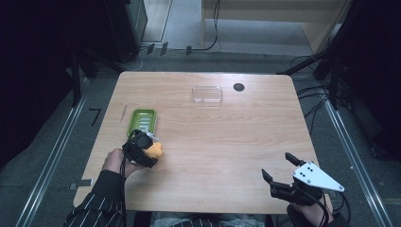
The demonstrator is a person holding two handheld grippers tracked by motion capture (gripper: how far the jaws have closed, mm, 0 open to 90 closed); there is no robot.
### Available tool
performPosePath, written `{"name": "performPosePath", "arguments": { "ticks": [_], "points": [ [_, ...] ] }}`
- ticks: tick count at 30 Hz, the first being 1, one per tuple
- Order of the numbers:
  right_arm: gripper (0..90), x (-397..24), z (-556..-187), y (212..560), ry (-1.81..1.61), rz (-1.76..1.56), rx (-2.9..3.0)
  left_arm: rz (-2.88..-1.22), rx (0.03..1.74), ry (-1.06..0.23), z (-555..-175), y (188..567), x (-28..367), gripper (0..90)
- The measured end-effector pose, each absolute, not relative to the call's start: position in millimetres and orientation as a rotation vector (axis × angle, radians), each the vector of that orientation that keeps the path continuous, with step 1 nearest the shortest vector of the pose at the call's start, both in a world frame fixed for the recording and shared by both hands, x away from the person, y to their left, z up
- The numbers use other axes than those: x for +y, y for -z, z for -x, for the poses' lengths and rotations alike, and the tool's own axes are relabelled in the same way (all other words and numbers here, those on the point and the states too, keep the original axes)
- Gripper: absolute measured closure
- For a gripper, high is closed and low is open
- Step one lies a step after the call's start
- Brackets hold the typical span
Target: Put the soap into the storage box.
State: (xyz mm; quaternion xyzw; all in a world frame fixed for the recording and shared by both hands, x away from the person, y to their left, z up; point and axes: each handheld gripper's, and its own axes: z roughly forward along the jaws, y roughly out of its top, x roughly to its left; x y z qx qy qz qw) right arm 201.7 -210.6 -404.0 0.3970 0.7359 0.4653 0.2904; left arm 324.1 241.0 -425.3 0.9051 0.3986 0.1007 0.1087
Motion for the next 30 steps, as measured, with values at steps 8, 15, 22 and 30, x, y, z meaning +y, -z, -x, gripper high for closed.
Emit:
{"name": "performPosePath", "arguments": {
  "ticks": [8,15,22,30],
  "points": [
    [13.4,-210.5,-201.7,404.0,-1.243,-1.060,1.963,-2.633,1.197,-0.326,-325.7,421.3,246.0,39.9],
    [13.4,-210.7,-201.7,404.1,-1.244,-1.058,1.964,-2.614,1.208,-0.349,-328.6,417.2,248.7,39.8],
    [13.4,-210.5,-201.9,404.1,-1.244,-1.057,1.964,-2.600,1.223,-0.365,-331.9,414.7,252.0,39.9],
    [13.4,-210.1,-202.4,404.1,-1.243,-1.058,1.966,-2.561,1.241,-0.391,-336.7,409.6,254.3,39.9]
  ]
}}
